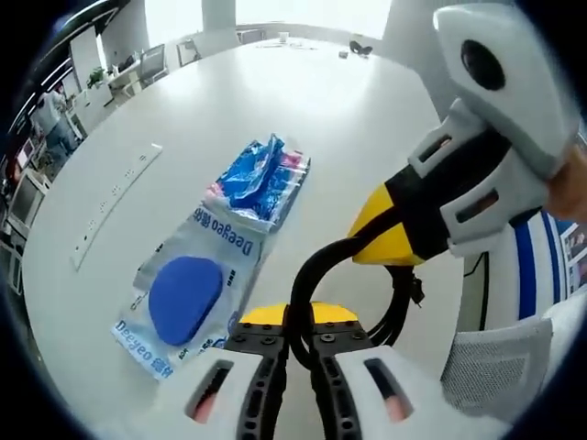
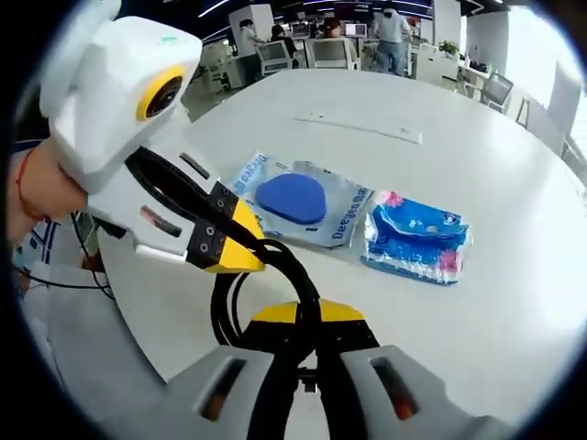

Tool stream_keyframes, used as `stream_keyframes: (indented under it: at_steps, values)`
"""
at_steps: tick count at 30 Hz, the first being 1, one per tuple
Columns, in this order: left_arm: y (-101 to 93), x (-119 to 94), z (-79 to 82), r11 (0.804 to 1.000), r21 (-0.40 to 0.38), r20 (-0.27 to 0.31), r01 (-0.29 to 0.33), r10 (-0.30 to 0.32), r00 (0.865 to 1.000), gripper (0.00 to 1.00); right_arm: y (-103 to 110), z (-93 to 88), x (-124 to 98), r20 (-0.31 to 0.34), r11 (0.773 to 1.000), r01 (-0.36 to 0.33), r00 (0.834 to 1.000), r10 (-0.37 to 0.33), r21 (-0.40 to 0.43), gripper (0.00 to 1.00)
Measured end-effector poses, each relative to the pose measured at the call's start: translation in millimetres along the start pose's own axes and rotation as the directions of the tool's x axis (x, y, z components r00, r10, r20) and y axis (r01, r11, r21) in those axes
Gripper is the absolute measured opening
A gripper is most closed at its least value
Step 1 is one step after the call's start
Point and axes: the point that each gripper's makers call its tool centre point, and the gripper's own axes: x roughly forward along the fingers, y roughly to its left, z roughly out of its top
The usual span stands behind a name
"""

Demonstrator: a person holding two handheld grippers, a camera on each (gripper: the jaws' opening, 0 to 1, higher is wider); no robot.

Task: Arrange the tabletop items into an orderly group along one side of the table until the central work area is clear of visible clutter.

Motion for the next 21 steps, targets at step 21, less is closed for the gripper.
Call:
stream_keyframes:
  at_steps: [21]
  values:
    - [1.2,33,15.2,0.999,-0.033,-0.032,0.034,-0.035,0.999,0.04,-33,-9.9,13,-0.039,1.0,0.005,0.999,-0.004,0.023,0.02]
